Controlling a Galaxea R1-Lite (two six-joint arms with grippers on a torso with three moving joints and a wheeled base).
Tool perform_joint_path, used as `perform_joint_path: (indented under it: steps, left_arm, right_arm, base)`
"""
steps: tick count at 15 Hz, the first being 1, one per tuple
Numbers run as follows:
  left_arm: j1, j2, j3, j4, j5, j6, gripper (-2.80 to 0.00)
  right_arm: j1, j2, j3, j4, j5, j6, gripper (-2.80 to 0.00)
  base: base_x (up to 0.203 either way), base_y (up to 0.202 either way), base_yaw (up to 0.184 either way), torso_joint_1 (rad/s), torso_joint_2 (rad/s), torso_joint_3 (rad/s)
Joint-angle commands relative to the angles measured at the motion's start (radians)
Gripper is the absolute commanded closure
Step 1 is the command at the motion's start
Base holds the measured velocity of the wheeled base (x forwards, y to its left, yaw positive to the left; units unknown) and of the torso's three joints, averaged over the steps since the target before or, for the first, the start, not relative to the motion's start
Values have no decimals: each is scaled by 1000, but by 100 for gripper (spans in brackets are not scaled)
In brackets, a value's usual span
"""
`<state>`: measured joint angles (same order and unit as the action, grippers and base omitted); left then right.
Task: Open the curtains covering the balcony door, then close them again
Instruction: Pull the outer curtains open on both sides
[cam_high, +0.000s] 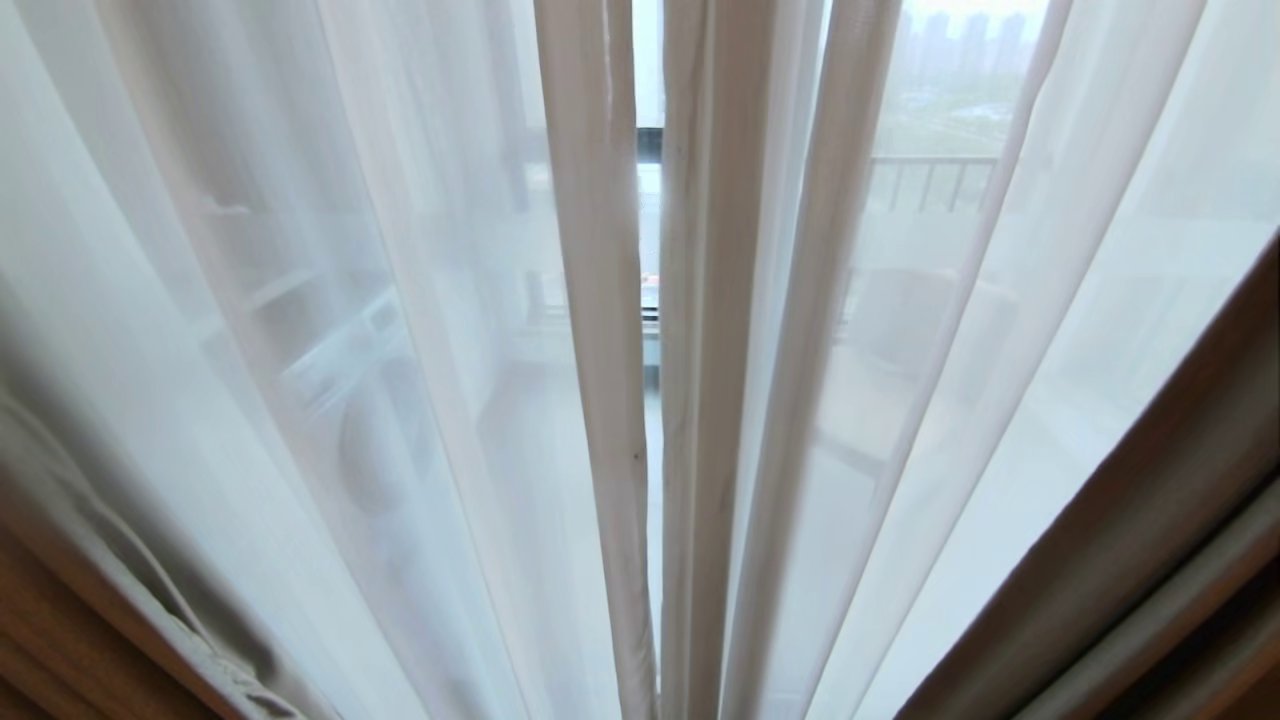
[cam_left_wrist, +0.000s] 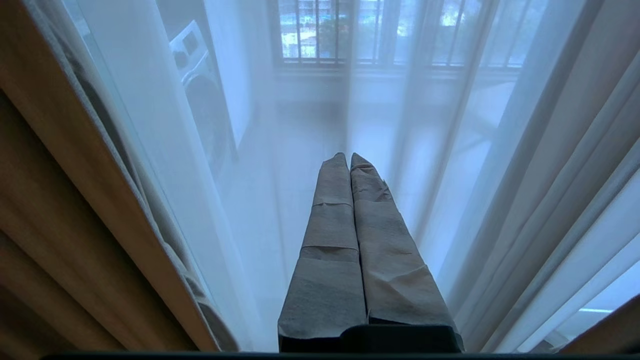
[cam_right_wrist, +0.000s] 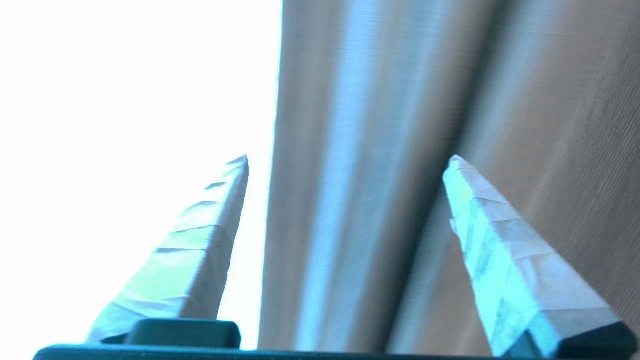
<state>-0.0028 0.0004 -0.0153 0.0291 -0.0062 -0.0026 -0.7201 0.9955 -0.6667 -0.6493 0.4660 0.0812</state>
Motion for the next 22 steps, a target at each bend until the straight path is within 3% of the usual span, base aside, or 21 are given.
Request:
perform_joint_path:
  steps: [1, 6, 9, 10, 14, 16, 17, 22]
  left_arm:
    - [0, 0, 0, 0, 0, 0, 0]
    - [0, 0, 0, 0, 0, 0, 0]
    - [0, 0, 0, 0, 0, 0, 0]
    - [0, 0, 0, 0, 0, 0, 0]
    - [0, 0, 0, 0, 0, 0, 0]
    - [0, 0, 0, 0, 0, 0, 0]
    - [0, 0, 0, 0, 0, 0, 0]
    - [0, 0, 0, 0, 0, 0, 0]
  right_arm:
    - [-35, -162, 77, -3, 0, -7, -280]
    - [-47, -337, 207, 27, -1, -82, -280]
    - [54, -334, 236, 55, -51, -137, -280]
    - [129, -334, 249, 82, -120, -163, -280]
    - [529, -341, 270, 288, -549, -221, -280]
    - [629, -343, 284, 352, -671, -229, -280]
    - [636, -342, 293, 357, -677, -229, 0]
    - [636, -341, 303, 364, -622, -227, 0]
  base:
    - [0, 0, 0, 0, 0, 0]
    - [0, 0, 0, 0, 0, 0]
    - [0, 0, 0, 0, 0, 0]
    - [0, 0, 0, 0, 0, 0]
    - [0, 0, 0, 0, 0, 0]
    - [0, 0, 0, 0, 0, 0]
    - [0, 0, 0, 0, 0, 0]
    - [0, 0, 0, 0, 0, 0]
